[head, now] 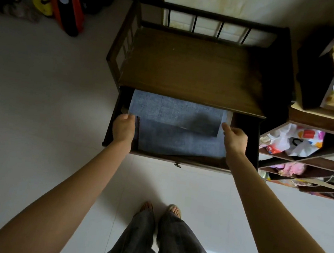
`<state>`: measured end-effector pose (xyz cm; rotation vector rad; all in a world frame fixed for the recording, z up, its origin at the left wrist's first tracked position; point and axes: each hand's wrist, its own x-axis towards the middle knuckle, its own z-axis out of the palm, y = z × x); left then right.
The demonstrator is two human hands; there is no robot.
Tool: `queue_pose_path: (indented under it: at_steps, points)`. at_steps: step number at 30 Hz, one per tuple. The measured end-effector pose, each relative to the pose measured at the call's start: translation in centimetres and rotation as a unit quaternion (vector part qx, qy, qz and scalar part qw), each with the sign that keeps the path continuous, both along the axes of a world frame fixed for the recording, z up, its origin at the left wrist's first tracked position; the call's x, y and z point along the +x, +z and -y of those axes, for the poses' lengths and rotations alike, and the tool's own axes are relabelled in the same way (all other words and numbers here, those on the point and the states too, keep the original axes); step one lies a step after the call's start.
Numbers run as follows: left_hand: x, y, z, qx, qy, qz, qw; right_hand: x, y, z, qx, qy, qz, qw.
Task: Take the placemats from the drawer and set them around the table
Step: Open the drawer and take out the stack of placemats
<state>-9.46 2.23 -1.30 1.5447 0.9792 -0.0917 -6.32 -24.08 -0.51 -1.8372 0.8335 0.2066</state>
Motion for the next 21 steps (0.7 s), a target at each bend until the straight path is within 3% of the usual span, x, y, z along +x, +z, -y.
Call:
queue_pose_path:
  at_steps: [2, 4, 6, 11, 21]
  points:
    - [1.5, -1.1, -0.5, 0.020, 0.031, -0.030, 0.999, 1.6, -1.3, 0.5, 0.018, -0.009, -0.055, 0.998]
    - [2.2, -1.9, -0.6, -0.020, 0.048, -0.092, 0.994, 2.6, -2.3, 1.1, 0.075, -0.034, -0.110, 0.991]
    - [3.0, -2.4, -0.5, -0.040, 0.046, -0.096, 0.993, 3.4, -3.1, 1.5, 0.109, -0.037, -0.130, 0.985]
    - [5.3, -2.4, -0.3, -0.068, 0.040, -0.077, 0.994, 4.2, -3.8, 1.4, 0.098, -0.011, -0.145, 0.984]
    - [6.6, -4.1, -0.8, -0.147, 0.089, -0.097, 0.980, 5.3, -4.3, 1.0, 0.104, -0.060, -0.136, 0.983]
